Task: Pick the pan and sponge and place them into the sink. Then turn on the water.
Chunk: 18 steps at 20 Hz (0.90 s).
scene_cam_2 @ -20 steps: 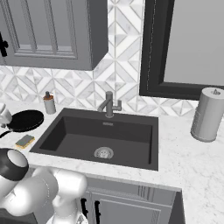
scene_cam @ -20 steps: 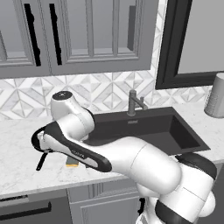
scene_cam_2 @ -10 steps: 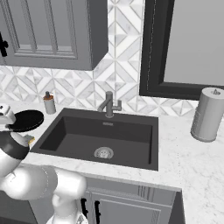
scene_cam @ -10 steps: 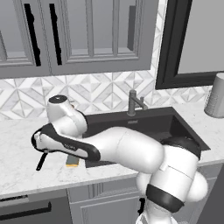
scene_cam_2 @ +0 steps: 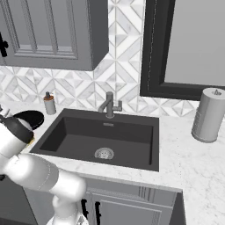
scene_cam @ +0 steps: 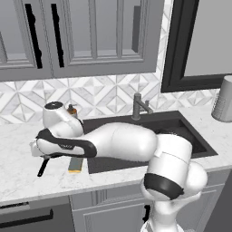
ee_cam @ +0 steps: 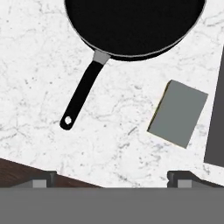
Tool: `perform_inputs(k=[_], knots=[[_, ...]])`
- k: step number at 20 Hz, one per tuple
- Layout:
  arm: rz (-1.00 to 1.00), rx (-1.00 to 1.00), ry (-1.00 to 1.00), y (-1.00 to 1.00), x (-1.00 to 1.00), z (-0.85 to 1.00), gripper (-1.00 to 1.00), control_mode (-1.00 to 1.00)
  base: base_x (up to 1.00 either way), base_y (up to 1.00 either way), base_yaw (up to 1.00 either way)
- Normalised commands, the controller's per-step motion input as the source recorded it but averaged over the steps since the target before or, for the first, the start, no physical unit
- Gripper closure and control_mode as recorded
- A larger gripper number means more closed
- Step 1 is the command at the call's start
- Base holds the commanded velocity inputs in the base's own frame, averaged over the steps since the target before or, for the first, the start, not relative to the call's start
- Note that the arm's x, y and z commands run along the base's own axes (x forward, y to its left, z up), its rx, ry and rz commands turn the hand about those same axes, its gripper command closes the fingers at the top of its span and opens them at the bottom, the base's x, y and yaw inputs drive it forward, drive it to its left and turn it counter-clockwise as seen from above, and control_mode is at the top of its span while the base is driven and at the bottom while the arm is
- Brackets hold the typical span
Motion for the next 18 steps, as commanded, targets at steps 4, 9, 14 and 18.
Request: perform_inputs(k=[4,9,14,18], knots=[[0.0,0.0,0.01,0.25,0.17,-0.28,-1.0,-1.0,0.0,0.0,0.0],[0.0,0.0,0.0,0.25,0.1,-0.3,-1.0,-1.0,0.0,0.0,0.0],[0.0,0.0,0.0,0.2,0.17,-0.22,-1.0,-1.0,0.0,0.0,0.0],[0.0,0.0,0.0,0.14,0.12,-0.23,-1.0,-1.0,0.0,0.0,0.0]])
